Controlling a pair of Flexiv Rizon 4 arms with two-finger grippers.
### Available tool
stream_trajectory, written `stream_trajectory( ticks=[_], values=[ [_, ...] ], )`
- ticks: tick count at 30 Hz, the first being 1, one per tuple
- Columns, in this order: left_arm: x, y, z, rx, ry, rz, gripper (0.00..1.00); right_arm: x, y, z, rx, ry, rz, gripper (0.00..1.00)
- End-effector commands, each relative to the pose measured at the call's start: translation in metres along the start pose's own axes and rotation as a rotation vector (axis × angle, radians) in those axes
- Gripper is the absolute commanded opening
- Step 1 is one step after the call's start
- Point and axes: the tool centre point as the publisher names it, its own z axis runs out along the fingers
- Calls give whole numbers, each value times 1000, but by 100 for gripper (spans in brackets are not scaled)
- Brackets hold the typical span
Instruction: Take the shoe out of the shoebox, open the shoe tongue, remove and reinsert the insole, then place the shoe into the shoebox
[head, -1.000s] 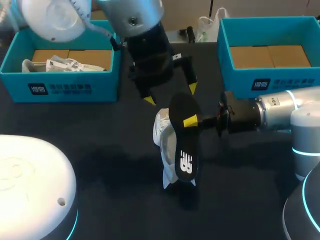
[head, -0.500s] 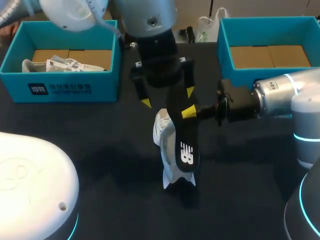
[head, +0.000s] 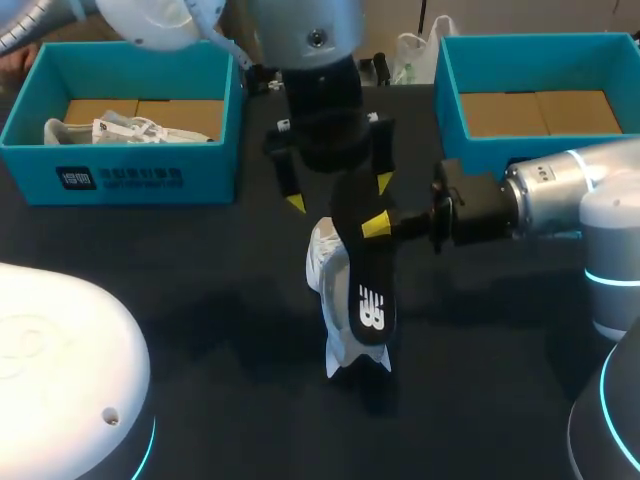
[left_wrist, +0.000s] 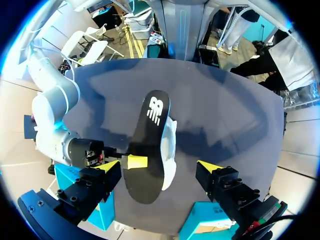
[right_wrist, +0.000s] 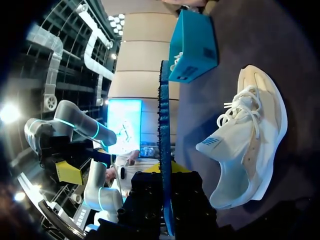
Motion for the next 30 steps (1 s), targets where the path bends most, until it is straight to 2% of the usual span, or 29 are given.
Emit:
stream_trajectory(
  ticks=[1,11,14,15,16,17,18,22,28,30],
  values=[
    [0,0,0,-2,2,0,100,2,-4,-1,-13,1,0,0],
    [0,0,0,-2,2,0,100,8,-2,-5,-14,-8,-1,0],
    [6,5,2,21,-26,13,100,9,-2,-7,-22,-10,-10,0],
    [8,7,3,26,-75,17,100,9,-2,-8,-24,-10,-11,0],
    [10,8,2,64,-99,13,100,9,-2,-8,-25,-9,-13,0],
    [12,10,3,64,-104,4,100,8,-2,-9,-29,-5,-18,0],
    [15,11,3,66,-161,13,100,8,-2,-9,-29,-4,-19,0],
    [25,11,-3,190,-264,24,100,9,-1,-11,-32,0,-22,0],
    [39,11,-3,239,-393,58,100,10,3,-10,-20,3,-12,0],
    [43,9,-3,216,-446,78,100,11,4,-11,-18,1,-11,0]
  ],
)
